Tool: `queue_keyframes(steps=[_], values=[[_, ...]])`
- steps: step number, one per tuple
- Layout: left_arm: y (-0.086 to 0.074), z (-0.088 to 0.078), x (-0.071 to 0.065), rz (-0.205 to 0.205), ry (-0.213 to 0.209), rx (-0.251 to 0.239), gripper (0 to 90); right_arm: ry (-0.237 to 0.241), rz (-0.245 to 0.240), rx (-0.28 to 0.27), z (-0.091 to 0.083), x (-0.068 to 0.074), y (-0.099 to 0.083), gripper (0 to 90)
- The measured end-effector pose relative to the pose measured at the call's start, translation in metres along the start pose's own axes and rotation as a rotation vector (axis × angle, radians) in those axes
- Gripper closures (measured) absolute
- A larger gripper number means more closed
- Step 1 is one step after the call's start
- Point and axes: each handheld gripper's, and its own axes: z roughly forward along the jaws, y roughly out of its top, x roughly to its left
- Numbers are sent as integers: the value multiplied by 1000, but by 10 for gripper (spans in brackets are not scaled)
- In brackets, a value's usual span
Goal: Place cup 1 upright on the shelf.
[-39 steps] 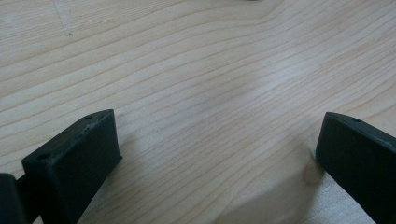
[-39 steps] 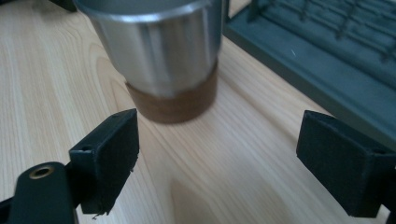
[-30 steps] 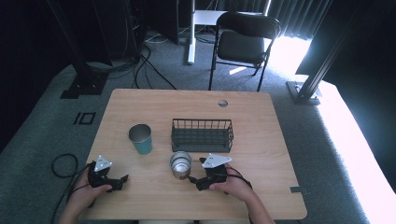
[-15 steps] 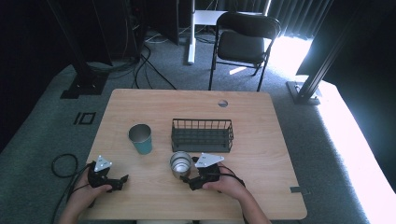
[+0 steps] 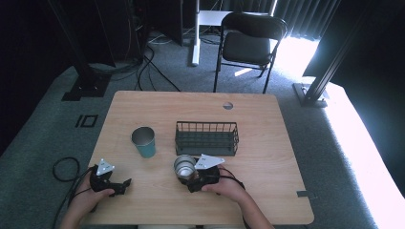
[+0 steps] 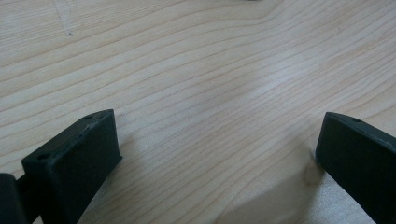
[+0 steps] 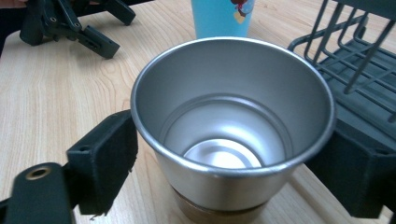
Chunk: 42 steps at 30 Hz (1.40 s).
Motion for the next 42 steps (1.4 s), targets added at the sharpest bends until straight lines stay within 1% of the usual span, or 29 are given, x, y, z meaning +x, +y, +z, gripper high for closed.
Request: queue_keyframes(steps=[1, 3, 5, 7, 8, 10, 11, 13, 15, 19, 23, 26, 28, 34, 36, 37, 42], values=[[0, 0, 0, 0, 0, 0, 4, -5, 5, -2, 1, 1, 0, 117], [0, 0, 0, 0, 0, 0, 4, -11, -8, -8, 2, 2, 1, 117], [0, 0, 0, -1, 0, -1, 4, -13, -3, -25, 4, 2, 2, 117], [0, 0, 0, 0, 0, -1, 4, -14, -13, -33, 5, 1, 4, 119], [0, 0, 0, 0, 0, 0, 4, -17, -13, -31, 6, 1, 6, 129], [0, 0, 0, 0, 0, -1, 4, -23, -28, -26, 9, 1, 7, 128], [0, 0, 0, 0, 0, 0, 4, -23, -27, -26, 10, 1, 8, 133], [0, 0, 0, 0, 0, -1, 4, -29, -43, -28, 11, 2, 9, 139], [0, 0, 0, 0, 0, 0, 3, -33, -31, -30, 12, 2, 10, 142], [0, 0, 0, 0, 0, -1, 4, -34, -9, -58, 9, 1, 13, 144], [0, 0, 0, 0, 0, -1, 4, -29, -10, -73, 3, 0, 22, 145], [0, 0, 0, 0, 0, -1, 4, -32, 4, -82, -2, -2, 31, 147], [0, 0, 0, 0, 0, -1, 4, -36, 10, -98, -5, -3, 37, 147], [0, 0, 0, 1, 1, -2, 4, -32, -12, -127, -12, -3, 56, 148], [0, 0, 0, 0, 1, -2, 4, -30, -14, -128, -13, -3, 58, 148], [0, 0, 0, -2, 0, -2, 4, -33, -10, -136, -15, -4, 64, 148], [0, 0, 0, -1, -1, -1, 4, -50, -12, -167, -21, -7, 76, 149]])
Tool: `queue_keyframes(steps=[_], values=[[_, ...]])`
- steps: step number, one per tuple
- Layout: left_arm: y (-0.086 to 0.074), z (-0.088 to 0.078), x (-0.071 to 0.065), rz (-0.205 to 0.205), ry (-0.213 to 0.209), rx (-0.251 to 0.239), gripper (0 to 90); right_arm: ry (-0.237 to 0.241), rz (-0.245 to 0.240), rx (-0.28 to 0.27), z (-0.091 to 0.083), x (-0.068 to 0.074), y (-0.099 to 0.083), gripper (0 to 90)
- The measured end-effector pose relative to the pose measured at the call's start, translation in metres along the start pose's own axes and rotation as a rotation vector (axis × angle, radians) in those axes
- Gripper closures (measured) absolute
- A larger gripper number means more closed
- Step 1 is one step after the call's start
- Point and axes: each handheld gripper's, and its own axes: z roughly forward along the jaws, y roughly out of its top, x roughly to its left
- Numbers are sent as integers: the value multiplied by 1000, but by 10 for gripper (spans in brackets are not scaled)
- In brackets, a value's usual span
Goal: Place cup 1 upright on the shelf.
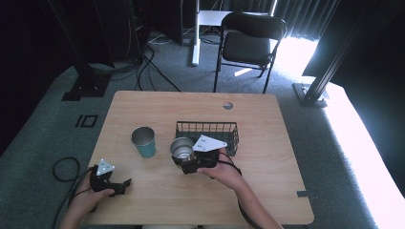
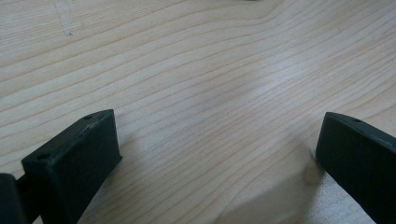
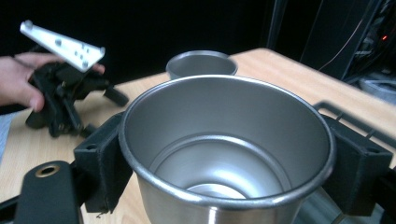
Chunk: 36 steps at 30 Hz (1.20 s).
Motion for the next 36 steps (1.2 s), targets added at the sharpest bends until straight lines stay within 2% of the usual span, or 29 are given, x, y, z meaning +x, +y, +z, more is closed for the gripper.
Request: queue_keyframes(steps=[12, 25, 28, 31, 32, 36], values=[[0, 0, 0, 2, 1, 0, 4, -55, 10, -38, -12, -13, 25, 150], [0, 0, 0, 2, 2, -1, 4, -184, 44, -75, -28, -39, 36, 152], [0, 0, 0, 2, 2, -1, 4, -219, 54, -80, -31, -46, 37, 179], [0, 0, 0, 2, 2, -1, 4, -261, 37, -77, -33, -52, 38, 180], [0, 0, 0, 1, 2, -2, 4, -260, 28, -65, -34, -54, 38, 180], [0, 0, 0, 2, 2, -1, 4, -297, 40, -67, -35, -61, 35, 180]])
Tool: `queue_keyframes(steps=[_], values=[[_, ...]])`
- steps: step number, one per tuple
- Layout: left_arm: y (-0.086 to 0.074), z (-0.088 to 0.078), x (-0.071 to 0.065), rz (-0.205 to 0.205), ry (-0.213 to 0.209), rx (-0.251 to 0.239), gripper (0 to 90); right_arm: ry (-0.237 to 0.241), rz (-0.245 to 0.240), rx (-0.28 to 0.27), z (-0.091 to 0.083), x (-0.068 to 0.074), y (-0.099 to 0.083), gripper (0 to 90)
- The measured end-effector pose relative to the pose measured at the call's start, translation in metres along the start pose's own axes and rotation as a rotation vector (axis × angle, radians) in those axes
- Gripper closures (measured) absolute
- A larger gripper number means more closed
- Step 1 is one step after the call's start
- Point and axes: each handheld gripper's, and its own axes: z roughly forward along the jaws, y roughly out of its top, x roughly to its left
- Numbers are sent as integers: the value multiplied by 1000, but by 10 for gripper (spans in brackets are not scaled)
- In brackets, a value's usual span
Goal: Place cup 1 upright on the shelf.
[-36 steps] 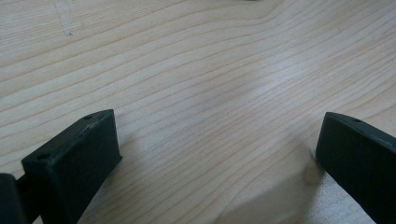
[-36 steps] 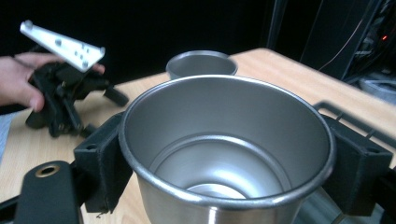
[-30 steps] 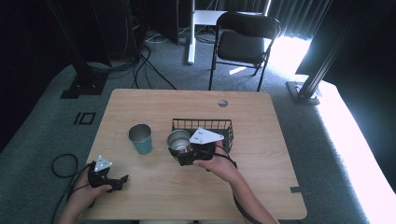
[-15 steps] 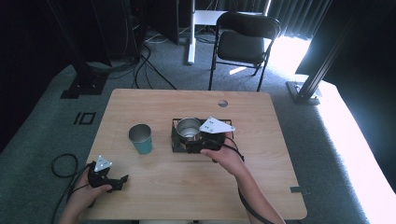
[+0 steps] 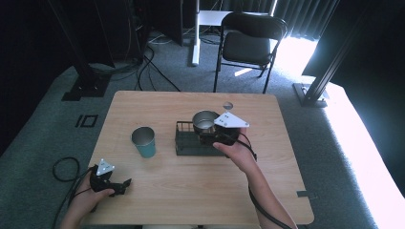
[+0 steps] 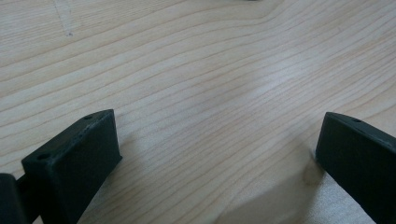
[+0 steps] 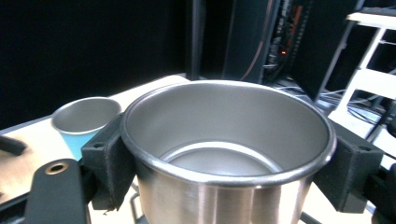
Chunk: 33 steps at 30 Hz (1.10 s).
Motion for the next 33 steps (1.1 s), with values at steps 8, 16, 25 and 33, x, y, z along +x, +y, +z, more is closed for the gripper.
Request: queue_keyframes(steps=[8, 16, 25, 33], values=[[0, 0, 0, -2, -1, 0, 4, -72, 23, 8, 1, -19, -7, 180], [0, 0, 0, 1, 0, 2, 4, -177, 101, -7, 4, -34, -22, 180], [0, 0, 0, 0, -1, 2, 4, -279, 132, 12, 15, -38, -47, 180], [0, 0, 0, -1, -1, 1, 4, -344, 143, 39, 22, -37, -67, 180]])
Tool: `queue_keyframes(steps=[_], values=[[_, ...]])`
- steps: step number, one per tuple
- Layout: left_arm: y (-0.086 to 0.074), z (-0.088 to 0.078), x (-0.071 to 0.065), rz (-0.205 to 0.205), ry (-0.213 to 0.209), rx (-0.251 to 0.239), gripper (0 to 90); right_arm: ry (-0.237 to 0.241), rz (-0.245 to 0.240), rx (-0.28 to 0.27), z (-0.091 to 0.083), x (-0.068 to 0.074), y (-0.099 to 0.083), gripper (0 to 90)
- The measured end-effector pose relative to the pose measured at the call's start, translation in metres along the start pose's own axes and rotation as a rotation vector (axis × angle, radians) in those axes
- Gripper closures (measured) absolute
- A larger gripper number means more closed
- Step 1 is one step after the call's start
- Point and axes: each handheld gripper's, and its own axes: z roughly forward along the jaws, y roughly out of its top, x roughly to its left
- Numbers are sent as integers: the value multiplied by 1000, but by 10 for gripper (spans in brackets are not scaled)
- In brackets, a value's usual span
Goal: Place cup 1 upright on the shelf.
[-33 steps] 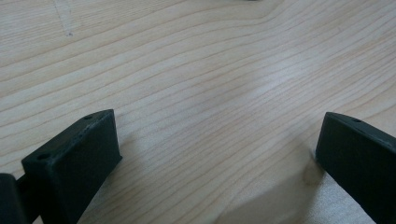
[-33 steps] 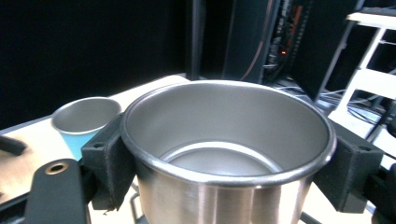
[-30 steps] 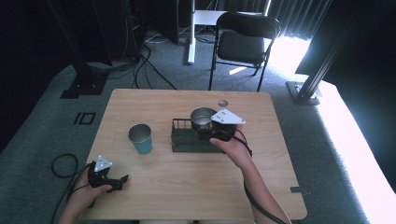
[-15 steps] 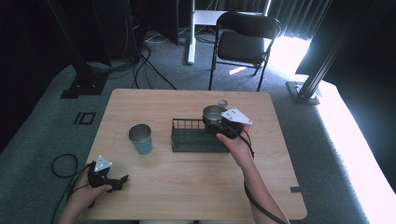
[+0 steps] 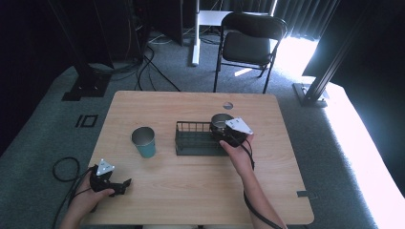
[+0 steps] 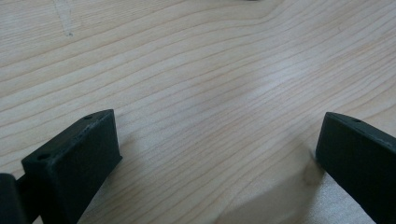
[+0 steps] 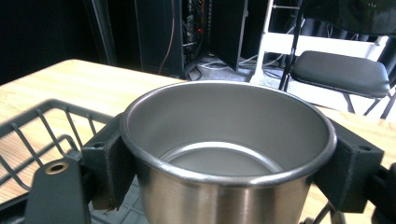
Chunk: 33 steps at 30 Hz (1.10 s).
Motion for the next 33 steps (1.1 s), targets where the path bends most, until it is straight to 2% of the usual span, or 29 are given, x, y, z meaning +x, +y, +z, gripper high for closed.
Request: queue_keyframes(steps=[3, 6, 9, 12, 18, 20, 22, 24, 28, 33], values=[[0, 0, 0, 0, 0, 0, 4, 1, 6, 6, 2, 1, -6, 180], [0, 0, 0, -1, 0, 1, 4, -20, -9, -5, 2, 3, -7, 179], [0, 0, 0, -1, 0, 0, 4, -19, -16, 1, 2, 4, -7, 180], [0, 0, 0, -1, 0, 1, 4, -14, -13, 28, 2, 5, -6, 179], [0, 0, 0, -1, 0, 1, 4, -7, -48, 101, 5, 7, -4, 178], [0, 0, 0, -1, 0, 1, 4, -4, -31, 119, 5, 5, -2, 177], [0, 0, 0, -1, 0, 1, 4, 5, -36, 132, 5, 5, -1, 171], [0, 0, 0, -1, 0, 1, 4, 53, -34, 164, 2, 4, 0, 121], [0, 0, 0, -1, 0, 1, 4, 53, -50, 176, -2, 5, 0, 118], [0, 0, 0, -1, 0, 1, 4, 60, -42, 189, -8, 4, 0, 118]])
